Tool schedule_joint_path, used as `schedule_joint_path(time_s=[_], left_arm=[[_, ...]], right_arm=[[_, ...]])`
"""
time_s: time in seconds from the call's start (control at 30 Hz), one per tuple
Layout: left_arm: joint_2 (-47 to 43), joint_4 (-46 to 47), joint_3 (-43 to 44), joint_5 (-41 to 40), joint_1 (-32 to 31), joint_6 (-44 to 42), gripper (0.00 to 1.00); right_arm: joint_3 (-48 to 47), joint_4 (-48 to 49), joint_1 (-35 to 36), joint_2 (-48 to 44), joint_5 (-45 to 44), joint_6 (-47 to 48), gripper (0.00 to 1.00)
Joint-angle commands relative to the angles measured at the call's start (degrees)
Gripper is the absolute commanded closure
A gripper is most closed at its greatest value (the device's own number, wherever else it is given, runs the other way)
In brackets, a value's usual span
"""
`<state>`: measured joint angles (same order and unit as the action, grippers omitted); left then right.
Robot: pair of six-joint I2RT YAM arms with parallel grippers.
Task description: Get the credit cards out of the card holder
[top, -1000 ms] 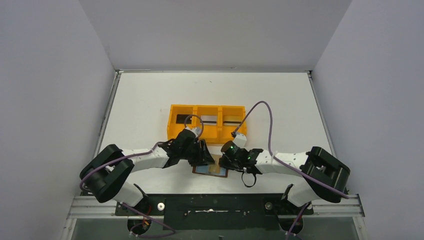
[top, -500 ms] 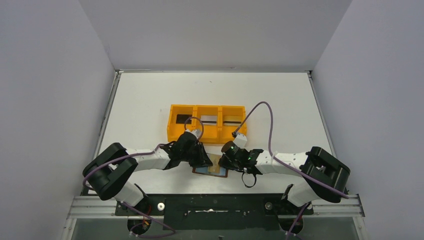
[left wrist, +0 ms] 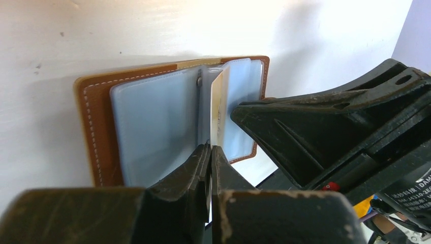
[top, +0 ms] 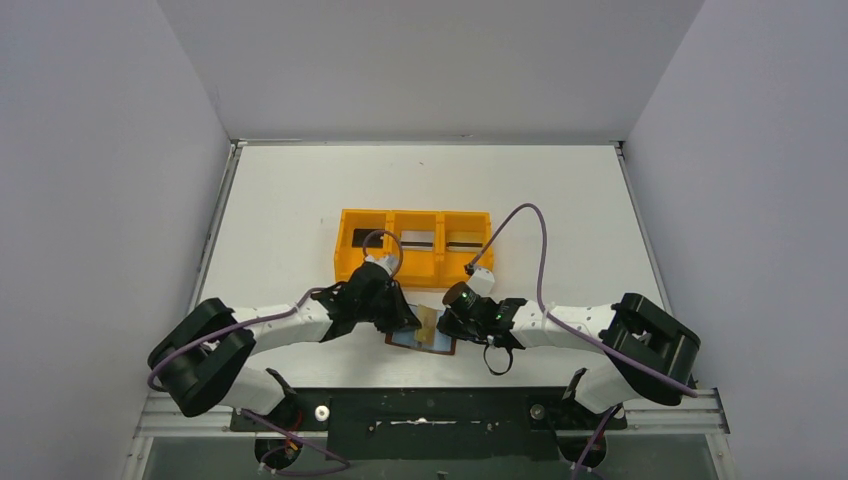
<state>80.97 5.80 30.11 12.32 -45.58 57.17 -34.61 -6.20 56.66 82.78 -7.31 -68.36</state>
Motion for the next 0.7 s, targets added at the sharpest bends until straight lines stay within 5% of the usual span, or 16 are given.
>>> schedule_joint_path(time_s=[0.0,0.4,0.67], left_arm=[[-3.53,-4.78,0.21,-3.87,1.84,-2.54,1.0],[-16.48,-15.16,3.12,-5.31,7.28,-7.68,1.0],[-26.82,-12.02,1.67,-6.62,8.39,-7.19,1.0]], right_arm=[[1.62,-7.14,-0.24,2.68,-2.52,0.36,0.89],[-0.75,-5.06,-0.28,-0.95,-4.13,6.23,0.81],[-6.71,-3.89,-1.16,-10.07,-6.3,14.39,0.54]])
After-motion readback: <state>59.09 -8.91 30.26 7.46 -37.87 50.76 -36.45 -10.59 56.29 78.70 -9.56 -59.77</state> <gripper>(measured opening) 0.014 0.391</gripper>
